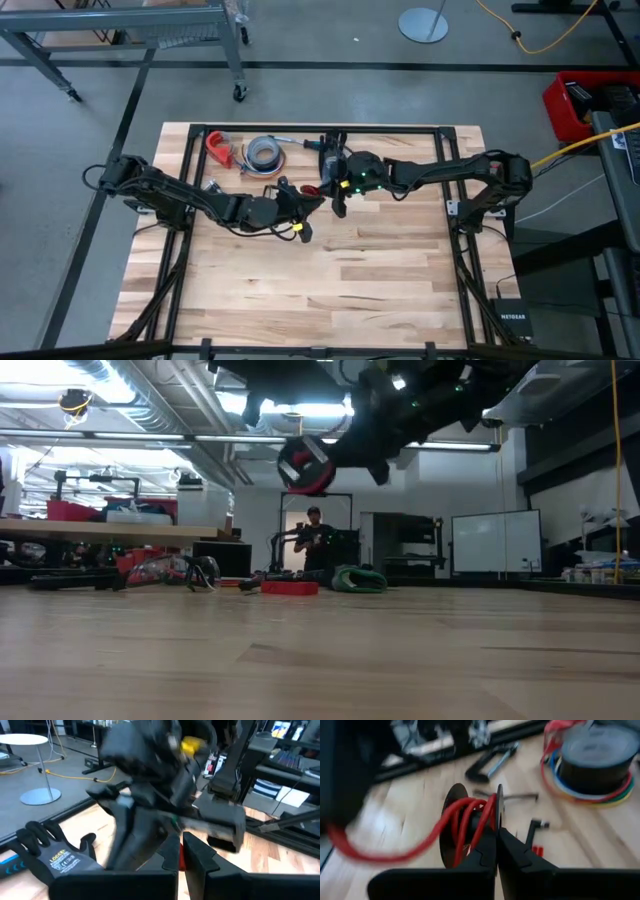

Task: Coil cords
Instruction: Coil the orange wire into the black spool

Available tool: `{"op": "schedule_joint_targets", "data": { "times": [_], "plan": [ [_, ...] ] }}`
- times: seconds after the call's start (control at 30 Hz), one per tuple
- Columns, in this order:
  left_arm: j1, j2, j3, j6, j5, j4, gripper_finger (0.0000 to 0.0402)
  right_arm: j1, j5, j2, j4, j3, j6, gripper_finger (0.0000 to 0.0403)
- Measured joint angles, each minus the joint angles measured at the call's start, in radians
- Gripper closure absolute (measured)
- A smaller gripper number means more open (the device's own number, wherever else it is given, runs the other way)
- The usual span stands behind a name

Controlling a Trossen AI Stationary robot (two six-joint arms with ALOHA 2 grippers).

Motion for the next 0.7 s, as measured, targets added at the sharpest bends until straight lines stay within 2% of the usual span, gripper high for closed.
{"op": "schedule_joint_targets", "data": {
  "times": [0.13, 0.4, 0.53, 0.7],
  "plan": [
    [-0.001, 0.012, 0.000, -0.005, 0.010, -0.009, 0.0401, 0.000, 0.031, 0.000, 0.078, 0.000, 0.032, 0.0400],
    [-0.037, 0.045, 0.000, -0.031, 0.014, -0.019, 0.0401, -0.006, 0.023, 0.000, 0.215, 0.001, 0.079, 0.0400],
    [-0.066, 0.052, 0.000, -0.037, 0.005, -0.051, 0.0401, -0.040, -0.035, 0.000, 0.228, 0.001, 0.123, 0.0400],
    [-0.097, 0.052, 0.000, -0.074, -0.031, -0.142, 0.0401, -0.084, -0.169, 0.000, 0.235, 0.001, 0.172, 0.0400]
  ]
}}
